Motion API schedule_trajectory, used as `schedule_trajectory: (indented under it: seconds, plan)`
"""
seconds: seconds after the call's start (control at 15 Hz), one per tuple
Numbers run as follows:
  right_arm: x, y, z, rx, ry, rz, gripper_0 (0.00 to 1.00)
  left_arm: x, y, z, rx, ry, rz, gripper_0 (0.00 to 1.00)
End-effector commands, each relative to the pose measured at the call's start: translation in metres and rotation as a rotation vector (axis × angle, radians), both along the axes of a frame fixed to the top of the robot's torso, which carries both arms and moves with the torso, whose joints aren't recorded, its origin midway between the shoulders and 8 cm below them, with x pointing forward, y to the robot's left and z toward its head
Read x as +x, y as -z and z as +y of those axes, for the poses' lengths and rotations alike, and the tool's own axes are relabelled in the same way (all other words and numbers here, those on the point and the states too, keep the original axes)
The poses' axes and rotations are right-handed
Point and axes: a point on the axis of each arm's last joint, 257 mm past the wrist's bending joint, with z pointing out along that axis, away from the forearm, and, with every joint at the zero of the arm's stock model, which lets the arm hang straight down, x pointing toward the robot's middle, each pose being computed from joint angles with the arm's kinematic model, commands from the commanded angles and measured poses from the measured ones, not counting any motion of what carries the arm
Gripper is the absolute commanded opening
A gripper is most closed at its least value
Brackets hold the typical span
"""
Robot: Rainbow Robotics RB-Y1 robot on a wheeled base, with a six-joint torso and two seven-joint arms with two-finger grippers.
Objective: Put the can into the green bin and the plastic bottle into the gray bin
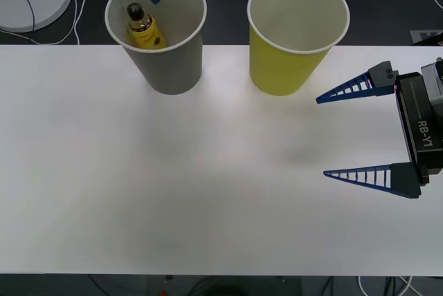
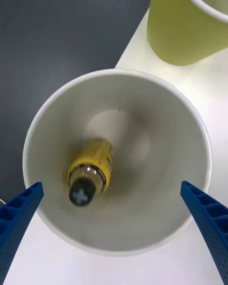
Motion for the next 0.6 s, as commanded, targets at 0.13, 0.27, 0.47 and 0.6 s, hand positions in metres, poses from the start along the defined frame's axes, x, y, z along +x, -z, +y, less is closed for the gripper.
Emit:
schedule_trajectory:
  seconds: [0.13,0.27,0.47,0.6]
  plan:
    - [0.0,0.0,0.0,0.0,0.0,0.0,1.0,-0.013,0.001,0.02,-0.037,0.005,0.009,1.0]
    - [0.0,0.0,0.0,0.0,0.0,0.0,1.0,-0.02,0.002,0.032,-0.042,0.01,0.011,1.0]
    - [0.0,0.0,0.0,0.0,0.0,0.0,1.0,-0.029,0.006,0.047,-0.033,0.025,-0.004,1.0]
    - [0.0,0.0,0.0,0.0,0.0,0.0,1.0,-0.035,0.01,0.057,-0.042,0.029,-0.013,1.0]
